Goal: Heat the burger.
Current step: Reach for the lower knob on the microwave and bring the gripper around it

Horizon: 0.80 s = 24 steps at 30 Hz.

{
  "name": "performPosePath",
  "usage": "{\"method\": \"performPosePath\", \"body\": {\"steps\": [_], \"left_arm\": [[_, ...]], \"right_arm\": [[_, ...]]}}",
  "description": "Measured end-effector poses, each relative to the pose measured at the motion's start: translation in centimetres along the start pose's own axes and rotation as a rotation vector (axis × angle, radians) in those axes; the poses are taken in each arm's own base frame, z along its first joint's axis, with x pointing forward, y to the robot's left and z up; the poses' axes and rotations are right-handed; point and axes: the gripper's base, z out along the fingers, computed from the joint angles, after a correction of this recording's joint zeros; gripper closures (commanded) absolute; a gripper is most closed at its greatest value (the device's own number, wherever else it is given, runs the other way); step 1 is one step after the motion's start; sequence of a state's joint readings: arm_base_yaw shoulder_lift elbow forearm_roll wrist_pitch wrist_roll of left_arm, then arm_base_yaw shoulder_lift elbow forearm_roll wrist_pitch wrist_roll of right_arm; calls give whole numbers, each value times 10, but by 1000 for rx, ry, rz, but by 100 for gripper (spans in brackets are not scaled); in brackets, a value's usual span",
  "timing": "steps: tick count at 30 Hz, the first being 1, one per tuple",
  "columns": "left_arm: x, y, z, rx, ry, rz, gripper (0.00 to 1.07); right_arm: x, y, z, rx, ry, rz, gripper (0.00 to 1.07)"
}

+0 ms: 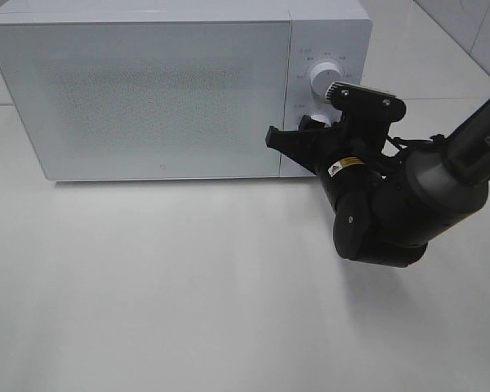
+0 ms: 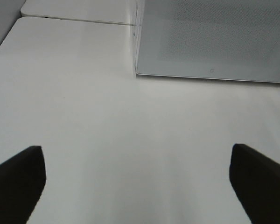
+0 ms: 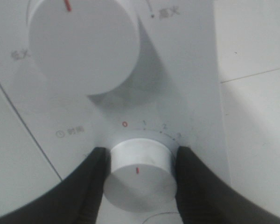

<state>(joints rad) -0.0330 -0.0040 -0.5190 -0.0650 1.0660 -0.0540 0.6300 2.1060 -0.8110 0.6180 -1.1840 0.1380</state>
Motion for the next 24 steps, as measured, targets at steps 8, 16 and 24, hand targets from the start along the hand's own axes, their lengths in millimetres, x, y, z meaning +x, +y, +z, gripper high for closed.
{"method": "performPosePath", "body": {"steps": [8,16,24], "left_arm": [[0,0,0,0,0,0,7],[0,0,0,0,0,0,7],[0,0,0,0,0,0,7]], "right_arm": [[1,-1,-1,-14,1,277,107],[3,-2,-1,-17,2,587,107],[3,-2,-1,-17,6,858,107]]}}
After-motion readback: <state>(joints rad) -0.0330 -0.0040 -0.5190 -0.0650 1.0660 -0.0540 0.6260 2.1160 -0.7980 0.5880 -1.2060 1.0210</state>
